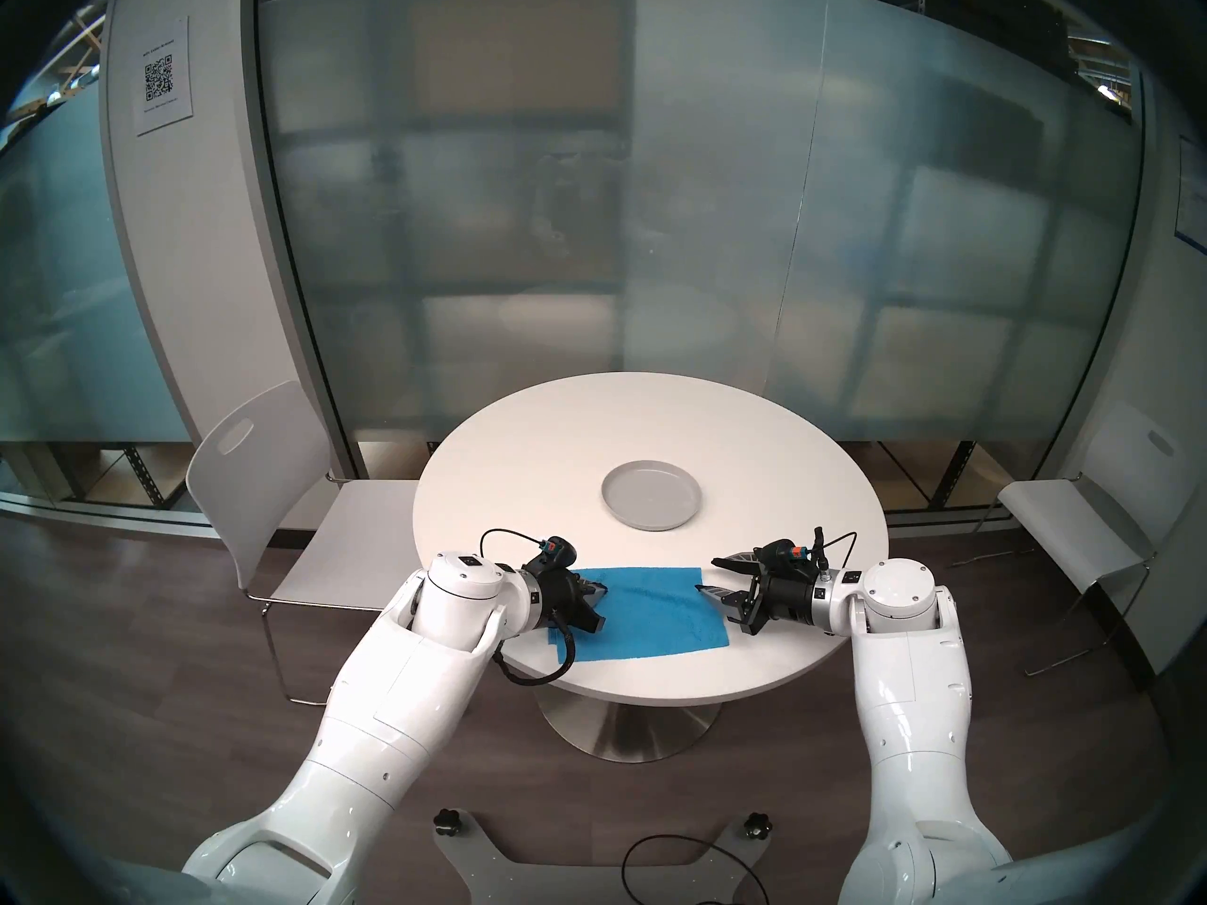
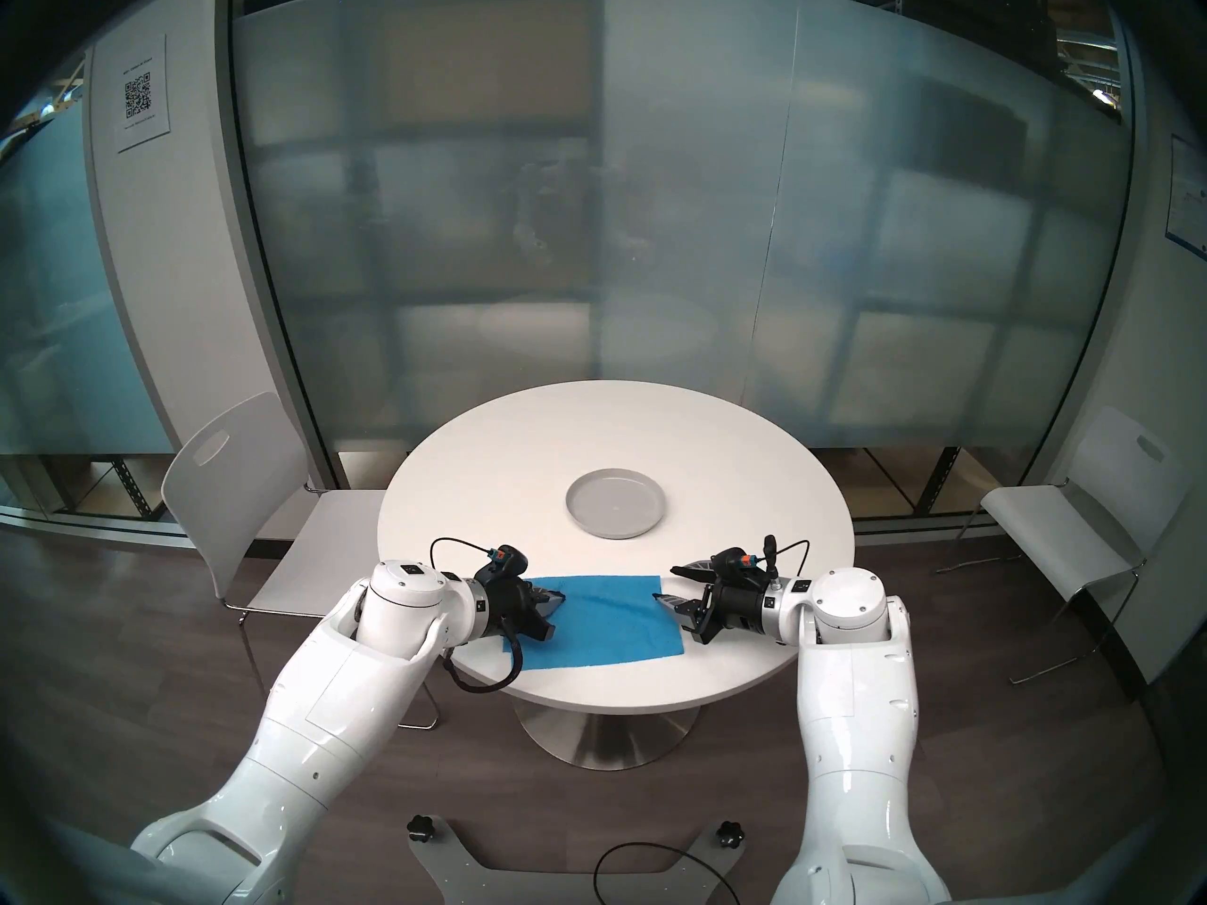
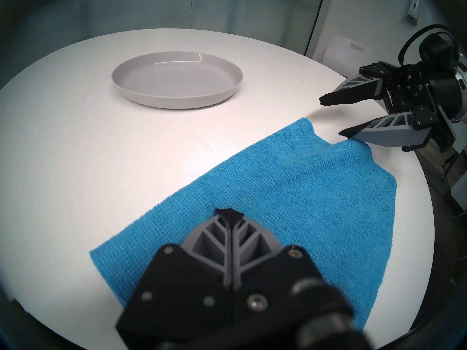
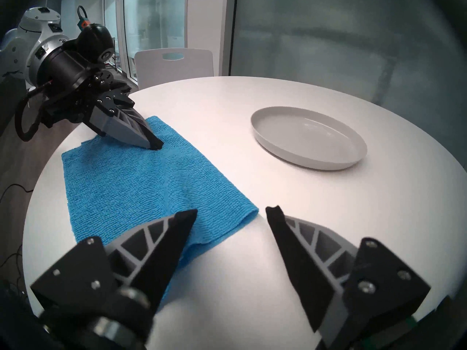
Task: Fold the napkin in half twice and place it beside the plate
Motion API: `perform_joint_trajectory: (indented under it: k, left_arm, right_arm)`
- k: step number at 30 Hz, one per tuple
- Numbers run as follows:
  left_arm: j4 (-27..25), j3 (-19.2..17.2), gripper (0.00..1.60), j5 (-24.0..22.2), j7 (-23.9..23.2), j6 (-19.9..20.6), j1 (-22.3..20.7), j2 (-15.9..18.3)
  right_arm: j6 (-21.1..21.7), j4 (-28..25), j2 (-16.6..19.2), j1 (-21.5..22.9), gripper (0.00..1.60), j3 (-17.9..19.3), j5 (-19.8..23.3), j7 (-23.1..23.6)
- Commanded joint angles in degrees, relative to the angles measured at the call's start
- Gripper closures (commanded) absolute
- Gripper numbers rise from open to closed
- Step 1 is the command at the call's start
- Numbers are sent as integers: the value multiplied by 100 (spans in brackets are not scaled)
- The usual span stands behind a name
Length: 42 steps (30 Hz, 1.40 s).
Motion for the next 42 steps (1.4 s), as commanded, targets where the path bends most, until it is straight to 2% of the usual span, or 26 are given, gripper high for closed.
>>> perform_joint_trajectory:
  k: [1,3,7,12,14,15,17,18,20,21,26,27,31,33,38,40,42]
  left_arm:
    - [-48,-3,160,3,-1,-38,-46,-6]
    - [-37,-6,160,0,-8,-40,-53,-8]
    - [-20,-16,160,-2,-12,-37,-59,-7]
    - [-10,-43,160,-7,-5,-45,-54,0]
    - [3,-54,160,-9,-4,-53,-58,4]
    - [12,-57,160,-10,-5,-57,-62,6]
    - [20,-61,160,-10,-3,-61,-64,6]
    - [25,-63,160,-11,-2,-65,-66,7]
    - [35,-69,160,-16,4,-71,-73,6]
    - [41,-72,160,-21,12,-73,-80,5]
    - [52,-72,160,-31,29,-70,-90,6]
    - [60,-73,160,-37,39,-71,-96,9]
    - [67,-71,160,-52,52,-76,-102,16]
    - [73,-67,160,-61,54,-77,-110,20]
    - [89,-56,160,-77,49,-82,-125,25]
    - [90,-50,160,-82,52,-83,-129,26]
    - [92,-46,160,-86,54,-86,-131,27]
  right_arm:
    - [-80,218,2,419,36,-84,-28,-151]
    - [-125,329,20,472,26,-121,-63,-193]
    - [-168,520,65,583,23,-187,-153,-284]
    - [-201,743,110,696,29,-242,-230,-352]
    - [-205,818,122,734,35,-259,-251,-334]
    - [-216,844,121,744,53,-262,-259,-342]
    - [-217,902,125,767,58,-268,-269,-334]
    - [-229,953,127,784,68,-268,-269,-336]
    - [-265,1045,134,813,74,-277,-283,-349]
    - [-287,1117,137,840,82,-281,-274,-333]
    - [-331,1185,126,868,86,-292,-252,-322]
    - [-347,1201,125,877,96,-297,-240,-318]
    - [-369,1163,105,878,102,-311,-206,-286]
    - [-383,1104,92,866,109,-326,-193,-269]
    - [-360,894,36,827,112,-340,-142,-185]
    - [-362,779,12,784,122,-335,-121,-145]
    - [-338,612,-14,718,124,-331,-104,-76]
